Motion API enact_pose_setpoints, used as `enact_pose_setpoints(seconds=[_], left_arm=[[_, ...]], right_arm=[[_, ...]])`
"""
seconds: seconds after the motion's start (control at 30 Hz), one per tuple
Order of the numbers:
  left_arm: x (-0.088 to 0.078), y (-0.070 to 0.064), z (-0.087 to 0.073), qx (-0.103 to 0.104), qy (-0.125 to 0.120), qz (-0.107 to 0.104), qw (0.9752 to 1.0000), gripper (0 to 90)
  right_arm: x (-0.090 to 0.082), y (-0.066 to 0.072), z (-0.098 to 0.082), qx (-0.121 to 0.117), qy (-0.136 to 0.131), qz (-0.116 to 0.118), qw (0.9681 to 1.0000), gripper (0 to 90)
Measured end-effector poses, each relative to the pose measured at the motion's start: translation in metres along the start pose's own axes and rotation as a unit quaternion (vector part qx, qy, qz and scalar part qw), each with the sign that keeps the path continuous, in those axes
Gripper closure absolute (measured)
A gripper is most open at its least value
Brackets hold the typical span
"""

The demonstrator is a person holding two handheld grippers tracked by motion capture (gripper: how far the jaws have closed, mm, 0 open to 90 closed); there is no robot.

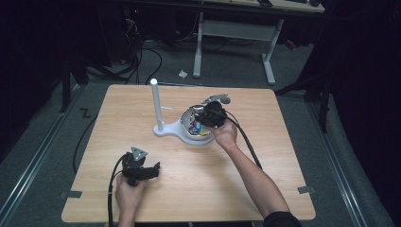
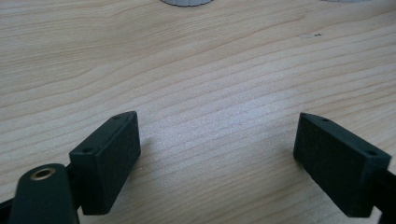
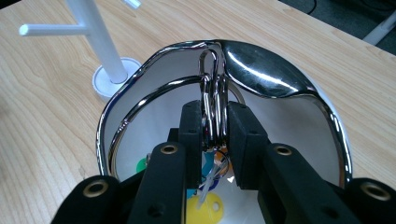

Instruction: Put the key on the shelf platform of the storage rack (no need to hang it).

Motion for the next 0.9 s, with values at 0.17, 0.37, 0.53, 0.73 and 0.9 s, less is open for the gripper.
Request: enact_pose_setpoints(seconds=[0.17,0.37,0.53,0.73,0.9], left_arm=[[0.0,0.0,0.0,0.01,0.0,-0.005,0.9999,15.1],[0.0,0.001,0.0,0.01,0.0,-0.005,0.9999,15.1],[0.0,0.0,0.0,0.009,0.001,-0.005,0.9999,15.2],[0.0,0.0,0.0,-0.002,0.002,0.001,1.0,15.1],[0.0,0.0,0.0,-0.005,0.002,0.003,1.0,15.1]], right_arm=[[0.005,0.001,-0.001,0.002,0.003,0.0,1.0,77.4],[0.01,0.003,-0.003,0.004,0.013,-0.005,0.9999,77.5],[0.009,0.0,-0.003,0.004,0.013,-0.011,0.9999,72.1],[-0.001,-0.002,-0.001,0.006,-0.004,-0.012,0.9999,65.7],[-0.012,-0.003,0.002,0.009,-0.018,-0.011,0.9997,59.2]])
Point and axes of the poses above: each handheld gripper's, and its own axes: x roughly forward along the jaws, z roughly out of its top, y roughly to its left, the point moved 10 cm from there along x, roughly forward along the jaws, and after that the axes turned 6 degrees about -y, right-handed, at the moved point
